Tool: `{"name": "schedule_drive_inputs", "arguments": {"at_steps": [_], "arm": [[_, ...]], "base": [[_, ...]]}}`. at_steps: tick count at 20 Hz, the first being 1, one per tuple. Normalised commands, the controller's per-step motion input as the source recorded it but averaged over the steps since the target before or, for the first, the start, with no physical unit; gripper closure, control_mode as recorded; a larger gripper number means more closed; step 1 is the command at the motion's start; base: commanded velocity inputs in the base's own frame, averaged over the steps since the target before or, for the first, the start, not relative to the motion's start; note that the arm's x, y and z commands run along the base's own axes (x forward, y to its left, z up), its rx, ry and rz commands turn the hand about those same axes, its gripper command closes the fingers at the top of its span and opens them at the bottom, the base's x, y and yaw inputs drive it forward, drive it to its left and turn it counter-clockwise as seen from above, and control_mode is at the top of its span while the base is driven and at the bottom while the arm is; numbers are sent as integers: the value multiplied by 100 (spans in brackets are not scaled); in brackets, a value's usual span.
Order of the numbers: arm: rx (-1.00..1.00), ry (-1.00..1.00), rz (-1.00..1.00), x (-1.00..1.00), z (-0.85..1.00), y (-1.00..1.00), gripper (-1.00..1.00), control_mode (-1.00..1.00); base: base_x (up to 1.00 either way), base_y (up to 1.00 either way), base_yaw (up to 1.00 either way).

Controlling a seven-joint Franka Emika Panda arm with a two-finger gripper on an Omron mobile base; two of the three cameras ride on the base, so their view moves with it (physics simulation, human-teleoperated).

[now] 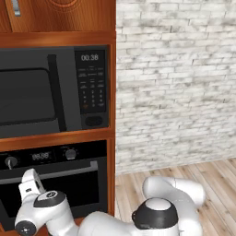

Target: Take the fish from the oven and place it on the plate on the counter.

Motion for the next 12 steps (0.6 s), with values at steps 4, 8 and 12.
{"name": "schedule_drive_inputs", "arguments": {"at_steps": [4, 8, 12], "arm": [[0, 1, 1, 19, -19, 26, -100, -100], [0, 2, 0, 31, -22, 5, -100, -100], [0, 0, -4, 24, -24, 0, -100, -100]], "base": [[0, 0, 0], [0, 0, 0], [0, 0, 0]]}}
